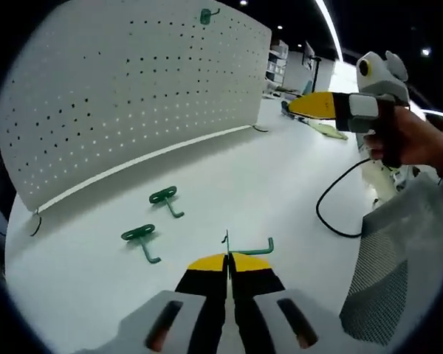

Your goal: Insert the hook assembly into the mounting plate slot until the hook locks in place.

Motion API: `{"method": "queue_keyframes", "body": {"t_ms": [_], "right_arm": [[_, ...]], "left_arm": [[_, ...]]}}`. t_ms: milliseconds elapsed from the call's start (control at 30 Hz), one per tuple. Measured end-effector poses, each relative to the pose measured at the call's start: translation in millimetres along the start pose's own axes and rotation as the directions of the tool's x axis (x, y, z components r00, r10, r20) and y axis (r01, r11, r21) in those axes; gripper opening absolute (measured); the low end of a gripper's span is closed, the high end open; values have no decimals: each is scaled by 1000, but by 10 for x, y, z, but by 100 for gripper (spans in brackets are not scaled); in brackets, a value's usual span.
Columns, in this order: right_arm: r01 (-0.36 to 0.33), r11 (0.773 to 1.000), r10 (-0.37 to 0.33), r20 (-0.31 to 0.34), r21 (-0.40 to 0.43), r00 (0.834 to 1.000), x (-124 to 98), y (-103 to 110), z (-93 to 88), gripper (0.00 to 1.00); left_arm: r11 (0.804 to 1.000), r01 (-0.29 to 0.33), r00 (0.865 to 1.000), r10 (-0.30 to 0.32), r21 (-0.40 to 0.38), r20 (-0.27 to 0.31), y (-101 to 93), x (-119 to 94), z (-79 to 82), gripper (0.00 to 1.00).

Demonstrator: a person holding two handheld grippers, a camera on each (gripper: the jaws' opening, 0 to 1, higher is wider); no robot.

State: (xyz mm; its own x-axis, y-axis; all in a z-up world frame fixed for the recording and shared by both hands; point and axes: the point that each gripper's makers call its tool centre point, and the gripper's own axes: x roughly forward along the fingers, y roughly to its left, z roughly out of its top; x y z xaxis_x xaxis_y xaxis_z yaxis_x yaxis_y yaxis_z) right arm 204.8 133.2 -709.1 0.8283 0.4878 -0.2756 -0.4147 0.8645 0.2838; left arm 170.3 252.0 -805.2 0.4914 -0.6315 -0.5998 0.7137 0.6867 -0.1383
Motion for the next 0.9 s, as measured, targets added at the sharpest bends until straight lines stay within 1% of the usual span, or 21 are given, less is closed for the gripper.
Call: {"method": "queue_keyframes", "body": {"t_ms": [133,167,267,433,500,633,700,900], "right_arm": [[-21,1000,20,11,8,1000,1,72,-2,13],[-23,1000,23,10,11,1000,2,84,-8,13],[-47,999,47,-2,0,999,10,177,-40,15],[-77,997,77,2,5,997,17,280,-46,15],[-93,996,93,2,-2,996,19,335,-51,16],[-143,990,143,18,17,990,-6,469,-41,15],[-162,987,161,14,17,987,-20,529,-55,15],[-204,978,203,19,34,979,-72,689,-85,15]], "left_arm": [[999,-6,999,7,-31,40,-15,-62,81,1],[999,-9,999,10,-34,43,-18,-78,90,1],[999,-13,997,17,-53,75,-36,-135,159,1],[997,-18,993,27,-76,115,-75,-204,243,1],[997,-21,991,31,-76,130,-97,-242,287,1],[997,-31,985,43,-73,165,-133,-316,387,1],[997,-33,981,45,-68,186,-155,-349,446,1],[996,-68,970,79,-56,231,-187,-421,564,1]]}}
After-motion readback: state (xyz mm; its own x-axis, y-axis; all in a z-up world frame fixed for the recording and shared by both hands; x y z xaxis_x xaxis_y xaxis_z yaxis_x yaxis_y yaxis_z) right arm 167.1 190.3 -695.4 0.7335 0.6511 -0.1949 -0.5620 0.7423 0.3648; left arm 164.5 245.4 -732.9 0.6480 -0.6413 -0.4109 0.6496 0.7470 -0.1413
